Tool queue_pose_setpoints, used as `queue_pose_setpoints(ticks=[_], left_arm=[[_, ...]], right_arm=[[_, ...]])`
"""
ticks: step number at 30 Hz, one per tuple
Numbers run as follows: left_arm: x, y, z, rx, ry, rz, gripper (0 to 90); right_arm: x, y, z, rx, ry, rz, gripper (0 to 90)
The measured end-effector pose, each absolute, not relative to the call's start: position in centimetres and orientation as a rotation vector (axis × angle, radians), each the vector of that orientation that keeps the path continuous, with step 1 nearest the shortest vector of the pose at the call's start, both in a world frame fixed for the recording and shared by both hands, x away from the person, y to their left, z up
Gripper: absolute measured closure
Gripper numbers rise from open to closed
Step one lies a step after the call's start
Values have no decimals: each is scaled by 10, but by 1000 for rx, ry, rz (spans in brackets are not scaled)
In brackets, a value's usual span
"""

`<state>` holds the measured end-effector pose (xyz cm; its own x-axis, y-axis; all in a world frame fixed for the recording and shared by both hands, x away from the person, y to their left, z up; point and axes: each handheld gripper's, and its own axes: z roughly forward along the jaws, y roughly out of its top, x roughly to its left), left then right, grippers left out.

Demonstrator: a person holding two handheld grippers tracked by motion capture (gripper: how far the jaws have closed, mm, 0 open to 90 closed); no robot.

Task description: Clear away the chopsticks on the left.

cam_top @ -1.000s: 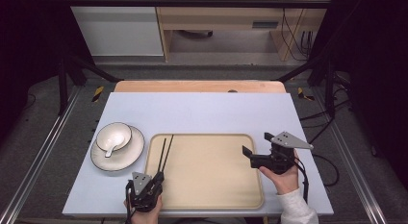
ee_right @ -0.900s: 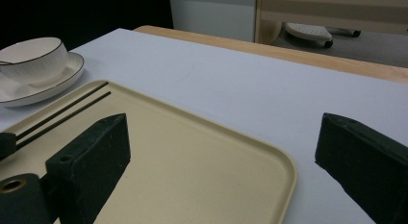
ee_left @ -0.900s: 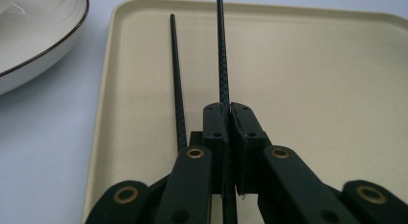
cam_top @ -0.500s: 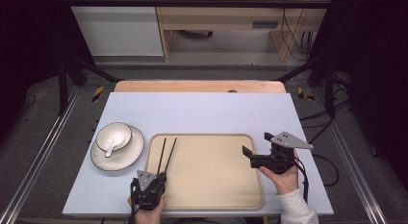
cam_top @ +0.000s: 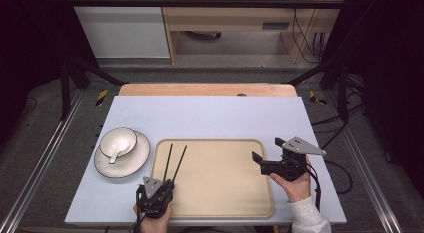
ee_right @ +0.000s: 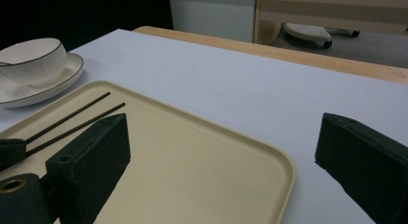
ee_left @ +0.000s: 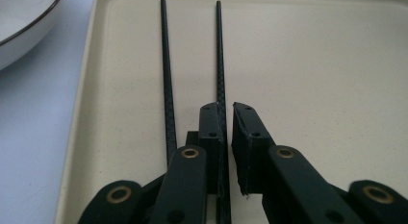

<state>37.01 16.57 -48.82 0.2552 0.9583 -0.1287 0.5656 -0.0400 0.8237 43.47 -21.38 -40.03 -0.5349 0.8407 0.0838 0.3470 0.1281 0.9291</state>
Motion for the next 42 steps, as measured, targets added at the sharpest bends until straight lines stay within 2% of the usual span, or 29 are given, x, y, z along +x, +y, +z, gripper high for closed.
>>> queue_pose_setpoints(ticks=[8,11,12,15,24,30,36,42], left_arm=[[370,174,-463,1705,1281,560,702],[374,180,-449,1710,1206,548,639],[375,181,-444,1719,1185,555,592],[380,183,-430,1739,1123,560,545],[399,198,-401,1821,1030,540,357],[403,216,-400,1791,1062,563,286],[403,231,-401,1865,1023,636,224],[399,249,-411,1845,1062,658,180]], right_arm=[[434,-217,-399,1152,1934,1401,53],[434,-217,-399,1152,1934,1401,52],[434,-218,-399,1155,1932,1402,53],[434,-218,-399,1155,1930,1401,52],[434,-221,-399,1164,1922,1408,51],[435,-223,-399,1170,1918,1408,50],[435,-226,-399,1180,1915,1404,50],[437,-228,-402,1192,1912,1395,50]])
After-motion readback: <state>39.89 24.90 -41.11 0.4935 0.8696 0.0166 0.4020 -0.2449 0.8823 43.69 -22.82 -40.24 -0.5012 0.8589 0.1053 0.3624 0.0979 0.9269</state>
